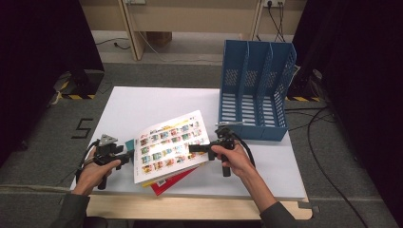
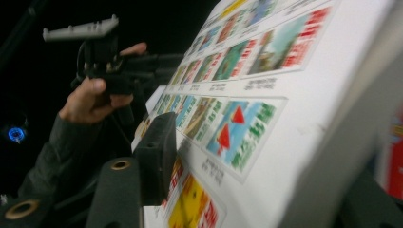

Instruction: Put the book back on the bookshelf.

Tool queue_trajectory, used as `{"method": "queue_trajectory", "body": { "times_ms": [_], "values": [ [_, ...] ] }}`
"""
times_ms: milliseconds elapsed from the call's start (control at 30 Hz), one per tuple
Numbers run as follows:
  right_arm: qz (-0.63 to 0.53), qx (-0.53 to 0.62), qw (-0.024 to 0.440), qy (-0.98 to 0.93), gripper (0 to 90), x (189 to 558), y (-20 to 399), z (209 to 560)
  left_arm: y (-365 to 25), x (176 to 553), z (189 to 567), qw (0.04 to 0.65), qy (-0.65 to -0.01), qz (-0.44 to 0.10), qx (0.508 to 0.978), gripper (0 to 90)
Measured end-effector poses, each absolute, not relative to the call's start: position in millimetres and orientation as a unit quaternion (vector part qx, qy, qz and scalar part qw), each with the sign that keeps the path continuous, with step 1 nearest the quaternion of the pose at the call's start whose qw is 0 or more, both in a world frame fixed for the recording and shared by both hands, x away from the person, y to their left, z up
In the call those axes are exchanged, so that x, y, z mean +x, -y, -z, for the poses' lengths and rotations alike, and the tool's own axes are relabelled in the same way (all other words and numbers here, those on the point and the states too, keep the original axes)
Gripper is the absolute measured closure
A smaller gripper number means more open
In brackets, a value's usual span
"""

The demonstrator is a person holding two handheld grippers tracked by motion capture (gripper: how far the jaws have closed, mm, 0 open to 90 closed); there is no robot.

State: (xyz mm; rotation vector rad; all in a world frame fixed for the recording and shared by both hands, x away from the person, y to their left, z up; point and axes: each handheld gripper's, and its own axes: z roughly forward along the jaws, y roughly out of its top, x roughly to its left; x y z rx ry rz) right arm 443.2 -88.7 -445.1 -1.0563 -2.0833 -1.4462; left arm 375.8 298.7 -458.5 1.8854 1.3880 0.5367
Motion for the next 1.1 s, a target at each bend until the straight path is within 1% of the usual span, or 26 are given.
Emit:
{"method": "queue_trajectory", "body": {
  "times_ms": [67, 133, 167, 200, 233, 267, 300, 333, 367, 400, 500, 533, 567, 600, 633, 767, 933, 967, 1100],
  "values": [
    [0.516, -0.369, 0.196, 0.748, 47.5, 443, 85, 438, -300, 376, 460, 0.362, -0.541, -0.211, 0.729, 41.3],
    [0.51, -0.362, 0.184, 0.758, 49.5, 445, 83, 428, -303, 378, 462, 0.365, -0.549, -0.212, 0.721, 34.8],
    [0.51, -0.362, 0.184, 0.758, 49.5, 445, 83, 428, -303, 378, 462, 0.365, -0.549, -0.212, 0.721, 30.6],
    [0.506, -0.359, 0.175, 0.764, 51.6, 446, 82, 419, -305, 378, 464, 0.368, -0.556, -0.214, 0.714, 26.3],
    [0.506, -0.357, 0.171, 0.766, 52.3, 446, 81, 417, -305, 378, 464, 0.368, -0.556, -0.214, 0.714, 24.3],
    [0.506, -0.357, 0.171, 0.766, 52.3, 446, 81, 417, -306, 379, 465, 0.371, -0.558, -0.212, 0.712, 24.3],
    [0.505, -0.35, 0.165, 0.771, 54.8, 448, 81, 409, -309, 381, 467, 0.374, -0.562, -0.209, 0.708, 17.5],
    [0.505, -0.35, 0.165, 0.771, 54.8, 448, 81, 409, -309, 381, 467, 0.374, -0.562, -0.209, 0.708, 13.3],
    [0.506, -0.347, 0.156, 0.774, 57.1, 450, 83, 401, -312, 383, 470, 0.383, -0.573, -0.201, 0.696, 13.9],
    [0.506, -0.347, 0.156, 0.774, 57.1, 450, 83, 401, -312, 383, 470, 0.383, -0.573, -0.201, 0.696, 14.6],
    [0.497, -0.335, 0.137, 0.788, 59.3, 456, 82, 381, -317, 385, 471, 0.389, -0.581, -0.215, 0.682, 14.9],
    [0.497, -0.335, 0.137, 0.788, 59.3, 456, 82, 381, -317, 385, 471, 0.389, -0.581, -0.215, 0.682, 14.8],
    [0.497, -0.334, 0.131, 0.79, 59.9, 457, 82, 376, -322, 385, 470, 0.393, -0.589, -0.221, 0.67, 14.8],
    [0.494, -0.331, 0.12, 0.795, 61.4, 460, 81, 365, -329, 385, 470, 0.397, -0.6, -0.227, 0.656, 14.8],
    [0.494, -0.331, 0.12, 0.795, 61.4, 460, 81, 365, -329, 385, 470, 0.397, -0.6, -0.227, 0.656, 14.7],
    [0.49, -0.321, 0.1, 0.804, 64.5, 466, 82, 346, -350, 386, 475, 0.39, -0.626, -0.235, 0.633, 14.7],
    [0.485, -0.323, 0.079, 0.809, 65.2, 469, 88, 332, -356, 389, 484, 0.36, -0.634, -0.234, 0.643, 14.7],
    [0.479, -0.322, 0.066, 0.814, 66.1, 471, 90, 323, -355, 390, 490, 0.34, -0.633, -0.236, 0.655, 14.8],
    [0.468, -0.316, 0.032, 0.825, 67.9, 473, 93, 301, -354, 392, 498, 0.311, -0.625, -0.235, 0.676, 14.9]
  ]
}}
